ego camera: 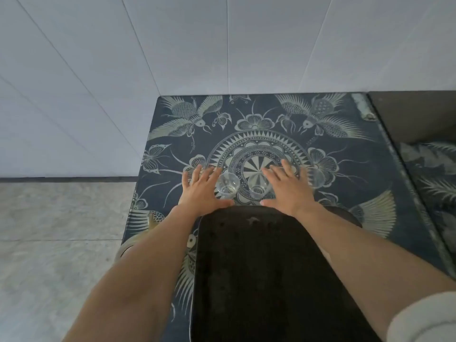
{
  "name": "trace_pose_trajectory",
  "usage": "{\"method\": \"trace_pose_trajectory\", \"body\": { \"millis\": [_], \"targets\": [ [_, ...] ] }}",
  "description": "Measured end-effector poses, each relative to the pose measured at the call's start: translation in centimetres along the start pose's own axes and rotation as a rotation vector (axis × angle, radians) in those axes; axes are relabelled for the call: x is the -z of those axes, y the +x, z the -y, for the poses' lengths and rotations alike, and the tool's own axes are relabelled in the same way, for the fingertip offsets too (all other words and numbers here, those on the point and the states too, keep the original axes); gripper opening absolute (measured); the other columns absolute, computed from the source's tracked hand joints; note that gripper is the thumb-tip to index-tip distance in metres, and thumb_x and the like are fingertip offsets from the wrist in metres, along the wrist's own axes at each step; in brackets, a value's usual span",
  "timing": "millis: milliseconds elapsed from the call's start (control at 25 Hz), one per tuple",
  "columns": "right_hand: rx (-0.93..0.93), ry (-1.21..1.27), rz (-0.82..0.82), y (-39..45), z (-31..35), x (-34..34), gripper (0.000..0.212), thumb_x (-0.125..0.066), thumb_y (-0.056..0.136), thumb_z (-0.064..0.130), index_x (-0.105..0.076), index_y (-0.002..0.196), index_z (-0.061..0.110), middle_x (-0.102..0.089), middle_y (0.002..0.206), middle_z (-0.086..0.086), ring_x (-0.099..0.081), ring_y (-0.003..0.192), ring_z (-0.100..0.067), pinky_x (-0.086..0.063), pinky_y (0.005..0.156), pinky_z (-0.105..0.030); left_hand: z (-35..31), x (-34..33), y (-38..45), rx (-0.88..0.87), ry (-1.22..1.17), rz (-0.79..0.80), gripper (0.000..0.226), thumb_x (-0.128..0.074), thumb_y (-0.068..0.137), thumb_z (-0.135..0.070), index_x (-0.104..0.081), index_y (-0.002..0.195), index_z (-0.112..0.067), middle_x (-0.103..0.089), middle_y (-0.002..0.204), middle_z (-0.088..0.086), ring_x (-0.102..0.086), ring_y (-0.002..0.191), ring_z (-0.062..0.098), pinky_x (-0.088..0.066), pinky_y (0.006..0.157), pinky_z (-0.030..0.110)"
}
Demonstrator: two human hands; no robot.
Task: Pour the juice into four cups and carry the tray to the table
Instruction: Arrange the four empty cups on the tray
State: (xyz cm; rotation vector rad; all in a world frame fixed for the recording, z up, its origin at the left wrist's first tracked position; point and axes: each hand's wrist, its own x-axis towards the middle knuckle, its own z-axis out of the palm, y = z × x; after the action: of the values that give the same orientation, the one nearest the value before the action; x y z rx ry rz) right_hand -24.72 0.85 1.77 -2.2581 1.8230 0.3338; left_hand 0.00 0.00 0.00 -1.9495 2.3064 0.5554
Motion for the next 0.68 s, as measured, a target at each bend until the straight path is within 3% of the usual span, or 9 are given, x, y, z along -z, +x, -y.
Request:
{"method": "trace_pose_trajectory", "body": {
  "millis": [320, 480, 680],
  "targets": [
    [0.082, -0.047, 0.027, 2.8, -0.1, 0.0, 0.09, -0.059, 0.091, 0.061, -0.015, 0.163, 0.028, -0.034, 0.166, 0.001, 0.002, 0.159, -0.028, -0.004, 0.123, -0.068, -1.8, -0.7, 2.2, -0.026, -0.021, -0.007, 0.098, -0.065, 0.075, -0.061, -0.016, 0.155, -0.031, -0.031, 0.159, 0.0, -0.008, 0.153, 0.025, 0.0, 0.119, 0.059],
    [0.097, -0.019, -0.018, 2.8, 0.1, -0.2, 0.079, -0.06, 0.092, 0.057, -0.027, 0.159, 0.029, -0.043, 0.161, 0.004, -0.005, 0.159, -0.027, -0.005, 0.123, -0.064, -2.3, -0.9, 2.4, -0.05, 0.003, -0.064, 0.079, -0.06, 0.082, -0.056, -0.031, 0.15, -0.029, -0.042, 0.151, -0.001, -0.021, 0.148, 0.023, -0.007, 0.119, 0.057],
    [0.106, 0.061, -0.13, 2.0, 0.1, 0.6, 0.076, -0.062, 0.093, 0.052, -0.03, 0.158, 0.028, -0.046, 0.158, 0.002, -0.015, 0.158, -0.029, -0.01, 0.125, -0.061, -2.9, 0.0, 2.0, -0.024, -0.02, -0.086, 0.076, -0.063, 0.082, -0.053, -0.034, 0.148, -0.03, -0.045, 0.148, -0.001, -0.03, 0.144, 0.023, -0.01, 0.119, 0.054]
  ]
}}
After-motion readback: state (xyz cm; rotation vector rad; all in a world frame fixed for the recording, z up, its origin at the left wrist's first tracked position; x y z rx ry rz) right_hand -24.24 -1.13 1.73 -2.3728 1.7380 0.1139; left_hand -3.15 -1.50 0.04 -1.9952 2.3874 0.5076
